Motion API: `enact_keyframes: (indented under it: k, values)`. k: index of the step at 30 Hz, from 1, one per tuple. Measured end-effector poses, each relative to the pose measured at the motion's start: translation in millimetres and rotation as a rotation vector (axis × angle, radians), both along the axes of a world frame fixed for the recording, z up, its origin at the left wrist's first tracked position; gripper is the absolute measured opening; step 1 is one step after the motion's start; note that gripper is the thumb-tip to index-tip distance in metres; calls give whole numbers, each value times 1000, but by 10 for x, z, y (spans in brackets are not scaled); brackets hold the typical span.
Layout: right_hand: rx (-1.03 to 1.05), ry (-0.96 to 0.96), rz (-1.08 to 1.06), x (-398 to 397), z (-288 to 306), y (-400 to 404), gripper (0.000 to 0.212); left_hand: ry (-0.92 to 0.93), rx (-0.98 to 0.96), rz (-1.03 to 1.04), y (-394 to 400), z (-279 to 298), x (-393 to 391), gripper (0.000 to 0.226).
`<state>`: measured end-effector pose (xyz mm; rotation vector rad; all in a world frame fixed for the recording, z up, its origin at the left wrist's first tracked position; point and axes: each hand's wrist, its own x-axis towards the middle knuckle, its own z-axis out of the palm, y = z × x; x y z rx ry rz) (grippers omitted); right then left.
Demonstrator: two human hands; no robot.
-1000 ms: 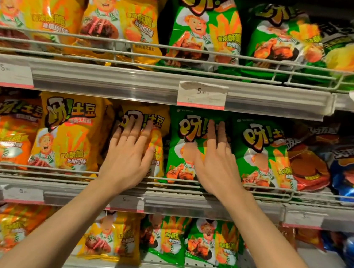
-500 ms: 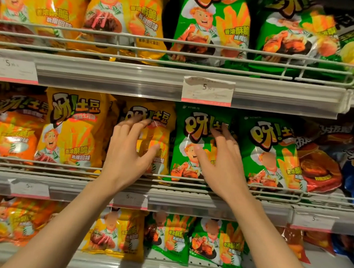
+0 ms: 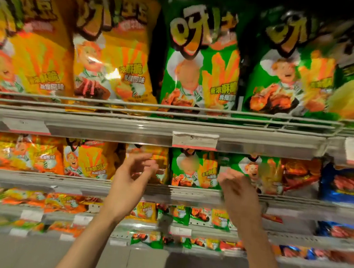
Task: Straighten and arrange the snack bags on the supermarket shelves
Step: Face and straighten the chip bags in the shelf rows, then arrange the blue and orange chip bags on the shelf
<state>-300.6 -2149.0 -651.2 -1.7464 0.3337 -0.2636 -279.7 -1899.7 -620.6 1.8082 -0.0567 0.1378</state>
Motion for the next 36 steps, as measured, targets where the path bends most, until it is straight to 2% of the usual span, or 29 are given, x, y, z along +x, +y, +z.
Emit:
enact_keyframes:
  k: [1,5,8,10,14,18,21,25,29,36]
  values:
    - [62,24,-4,-106,113,-13,15,36,6,6,-18,128,-84,18]
    - [90,106,9,-625,673,-129,10,186,-43,31,-185,772,-499,14]
    - [149,174,11,-1005,1154,-244,19,238,-69,55,-357,1240,-771,4]
    - [174,213,-6,-1223,1390,-347,15,257,-81,48,-476,1491,-881,13]
    - [184,275,-10,-1510,1736,-625,13,298,-102,-15,-754,1906,-1039,11]
    - [222,262,-81,-1625,1911,-952,15,332,-138,-54,-983,2087,-1081,12]
    - [139,237,-129,-1633,2115,-1208,12,338,-165,-97,-1225,2167,-971,11]
    - [154,188,-220,-1632,2371,-1602,16,296,-172,-164,-1585,2182,-800,13]
    - [151,155,-312,-1624,2444,-1975,15,276,-179,-192,-1941,2146,-647,11]
    - [165,125,-347,-1613,2393,-2730,11,281,-199,-219,-2707,2161,-582,11]
